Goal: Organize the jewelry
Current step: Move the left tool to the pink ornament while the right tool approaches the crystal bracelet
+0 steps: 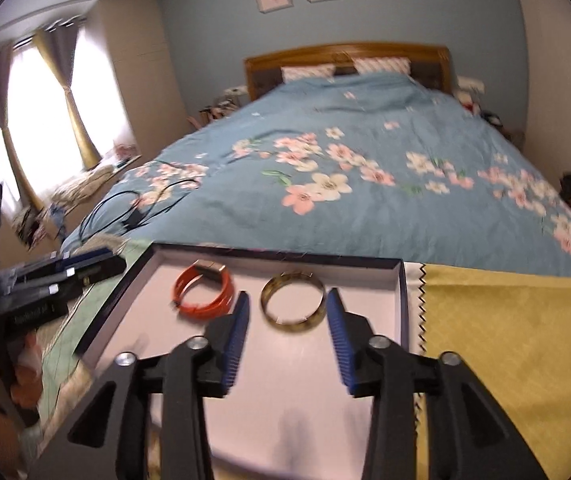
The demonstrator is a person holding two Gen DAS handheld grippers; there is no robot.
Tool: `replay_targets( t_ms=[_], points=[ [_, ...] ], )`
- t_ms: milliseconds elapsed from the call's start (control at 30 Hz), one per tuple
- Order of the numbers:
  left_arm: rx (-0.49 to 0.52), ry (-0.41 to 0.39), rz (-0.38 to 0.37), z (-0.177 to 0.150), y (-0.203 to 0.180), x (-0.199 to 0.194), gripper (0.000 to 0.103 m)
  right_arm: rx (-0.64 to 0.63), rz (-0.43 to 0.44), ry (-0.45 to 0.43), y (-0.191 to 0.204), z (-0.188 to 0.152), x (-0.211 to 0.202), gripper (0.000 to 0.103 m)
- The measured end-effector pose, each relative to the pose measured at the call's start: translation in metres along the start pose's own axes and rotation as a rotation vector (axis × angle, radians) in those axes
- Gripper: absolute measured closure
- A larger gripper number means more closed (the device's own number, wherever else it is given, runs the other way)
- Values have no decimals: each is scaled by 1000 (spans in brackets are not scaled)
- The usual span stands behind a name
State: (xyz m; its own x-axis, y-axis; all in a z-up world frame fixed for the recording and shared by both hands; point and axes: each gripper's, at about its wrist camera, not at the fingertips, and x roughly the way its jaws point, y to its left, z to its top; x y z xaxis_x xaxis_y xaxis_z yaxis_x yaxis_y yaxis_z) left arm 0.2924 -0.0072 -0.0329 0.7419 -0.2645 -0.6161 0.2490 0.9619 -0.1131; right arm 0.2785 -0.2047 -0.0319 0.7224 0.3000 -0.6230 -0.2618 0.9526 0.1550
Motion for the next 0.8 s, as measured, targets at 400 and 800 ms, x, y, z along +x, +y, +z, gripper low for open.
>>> replay_targets(
  t_ms=[400,800],
  points=[
    [93,-54,-53,-77,-23,-83,57,-77,77,83,13,-84,-53,62],
    [145,-34,-82,-123,-47,-105,54,-128,105,134,35,-126,-70,62]
  ],
)
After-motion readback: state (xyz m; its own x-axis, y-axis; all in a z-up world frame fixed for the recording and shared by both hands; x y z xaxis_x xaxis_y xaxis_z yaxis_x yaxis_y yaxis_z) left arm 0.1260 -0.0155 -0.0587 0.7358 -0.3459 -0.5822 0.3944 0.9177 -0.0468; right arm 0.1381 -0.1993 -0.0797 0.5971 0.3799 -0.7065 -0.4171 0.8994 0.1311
